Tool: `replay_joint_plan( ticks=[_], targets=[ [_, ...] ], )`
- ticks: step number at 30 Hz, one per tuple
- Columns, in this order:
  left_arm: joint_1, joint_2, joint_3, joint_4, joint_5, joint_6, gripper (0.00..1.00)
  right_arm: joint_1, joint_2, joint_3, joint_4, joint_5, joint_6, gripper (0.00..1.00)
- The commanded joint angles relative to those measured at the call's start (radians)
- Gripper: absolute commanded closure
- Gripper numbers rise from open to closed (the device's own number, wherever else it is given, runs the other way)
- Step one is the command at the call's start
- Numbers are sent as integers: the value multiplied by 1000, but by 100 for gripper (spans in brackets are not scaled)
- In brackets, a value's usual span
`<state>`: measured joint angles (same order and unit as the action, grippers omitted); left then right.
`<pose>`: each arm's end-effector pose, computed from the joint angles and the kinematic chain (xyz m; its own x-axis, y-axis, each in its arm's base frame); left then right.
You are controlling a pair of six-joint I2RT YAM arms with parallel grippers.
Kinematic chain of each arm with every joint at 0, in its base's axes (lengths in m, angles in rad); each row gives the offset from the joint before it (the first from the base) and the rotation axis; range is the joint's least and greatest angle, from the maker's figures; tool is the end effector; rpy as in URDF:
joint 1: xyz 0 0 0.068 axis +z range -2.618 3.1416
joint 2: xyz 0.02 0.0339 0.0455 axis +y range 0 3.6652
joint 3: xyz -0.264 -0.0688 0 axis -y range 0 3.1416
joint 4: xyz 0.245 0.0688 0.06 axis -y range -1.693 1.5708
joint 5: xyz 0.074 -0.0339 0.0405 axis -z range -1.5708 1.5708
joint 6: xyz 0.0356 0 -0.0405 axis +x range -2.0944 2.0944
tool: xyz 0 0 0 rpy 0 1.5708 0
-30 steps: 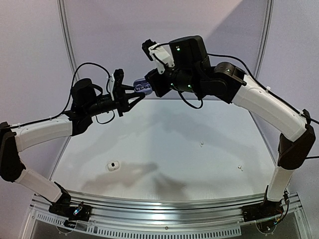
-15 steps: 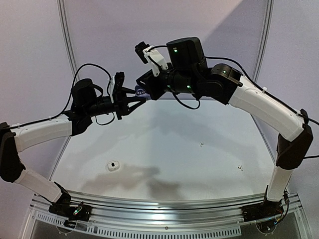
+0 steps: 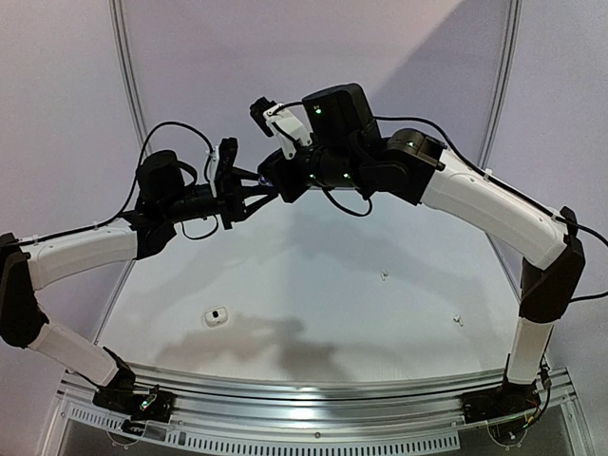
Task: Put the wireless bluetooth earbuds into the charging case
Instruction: Insert the left earbud into the left side groove of the charging case.
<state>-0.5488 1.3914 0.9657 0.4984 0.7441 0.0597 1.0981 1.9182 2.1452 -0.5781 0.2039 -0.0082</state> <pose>0.2611 -0.1879 0.3340 0.1191 -0.0214 -0.9926 0.9547 0.2770 0.1086 0.2055 0.3861 0.4379 -0.1501 -0.3113 -0.9384 -0.7866 0.6126 -0.0773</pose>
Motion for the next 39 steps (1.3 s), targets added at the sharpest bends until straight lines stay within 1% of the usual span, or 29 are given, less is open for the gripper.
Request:
replay_joint_plan(
  ticks=[1, 7, 11, 18, 22, 25, 30, 35, 39],
  targets=[
    [-1, -24, 13, 21, 14, -12, 100, -5, 30, -18, -44, 15, 4, 89],
    [0, -25, 11, 28, 8, -13, 100, -5, 30, -34, -69, 22, 3, 90],
    [1, -26, 9, 34, 4, -28, 100, -5, 11, -66, -70, -2, 3, 91],
    [3, -28, 1, 50, 59, -23, 100, -6, -15, -84, -71, -3, -2, 90],
    [0, -27, 1, 79, 140, -16, 100, -7, -9, -81, -31, -30, -6, 89],
    [-2, -28, 1, 102, 181, -36, 100, -6, 0, -70, 1, -62, -9, 89],
    [-2, -28, 1, 112, 182, -53, 100, -7, 5, -72, 4, -100, -5, 89],
    [-2, -28, -2, 131, 232, -57, 100, -7, 7, -73, 25, -110, -7, 89],
    [-1, -32, -4, 150, 239, -89, 100, -7, 11, -75, 19, -130, -14, 88]
  ],
)
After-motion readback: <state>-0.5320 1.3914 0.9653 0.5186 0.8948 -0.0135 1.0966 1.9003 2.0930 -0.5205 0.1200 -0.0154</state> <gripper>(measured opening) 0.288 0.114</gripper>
